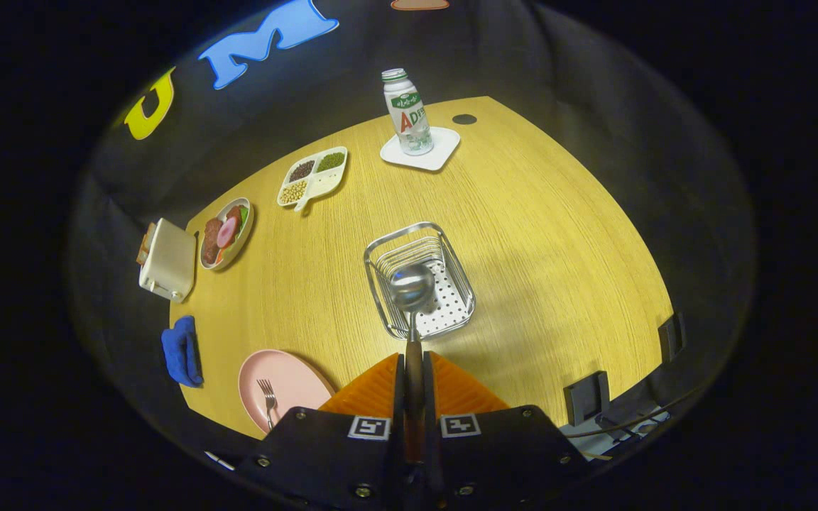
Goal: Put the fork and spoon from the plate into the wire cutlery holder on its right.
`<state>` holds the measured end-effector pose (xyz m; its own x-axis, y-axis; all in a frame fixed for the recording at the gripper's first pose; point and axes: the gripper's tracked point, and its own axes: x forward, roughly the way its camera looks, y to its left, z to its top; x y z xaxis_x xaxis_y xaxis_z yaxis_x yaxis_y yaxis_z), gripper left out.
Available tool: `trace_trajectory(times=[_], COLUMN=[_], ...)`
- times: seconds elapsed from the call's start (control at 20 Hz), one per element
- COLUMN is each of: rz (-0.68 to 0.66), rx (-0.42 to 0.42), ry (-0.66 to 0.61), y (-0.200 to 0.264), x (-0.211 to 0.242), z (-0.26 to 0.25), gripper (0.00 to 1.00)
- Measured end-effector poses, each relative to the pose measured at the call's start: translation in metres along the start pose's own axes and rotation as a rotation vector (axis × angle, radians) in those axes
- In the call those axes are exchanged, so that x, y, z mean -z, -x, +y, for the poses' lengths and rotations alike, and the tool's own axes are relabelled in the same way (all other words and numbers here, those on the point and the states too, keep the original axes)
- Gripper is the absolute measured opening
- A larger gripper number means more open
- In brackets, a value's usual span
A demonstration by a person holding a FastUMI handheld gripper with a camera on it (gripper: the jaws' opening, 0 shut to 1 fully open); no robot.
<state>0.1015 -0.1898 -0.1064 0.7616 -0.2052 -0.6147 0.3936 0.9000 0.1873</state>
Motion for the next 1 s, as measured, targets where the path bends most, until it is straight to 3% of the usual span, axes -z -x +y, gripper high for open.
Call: trace_trajectory(times=[0.15, 0.65, 0.8, 1.0], rz=[-0.041, -0.148, -0.210, -0.258], rx=[0.009, -0.010, -0.029, -0.116], ry=[0.020, 0.049, 0.109, 0.132], y=[0.010, 0.034, 0.047, 0.056], x=[-0.014, -0.031, -0.035, -0.020], z=[0.000, 0.010, 0.035, 0.090], gripper=[0.17, 0.17, 0.18, 0.18])
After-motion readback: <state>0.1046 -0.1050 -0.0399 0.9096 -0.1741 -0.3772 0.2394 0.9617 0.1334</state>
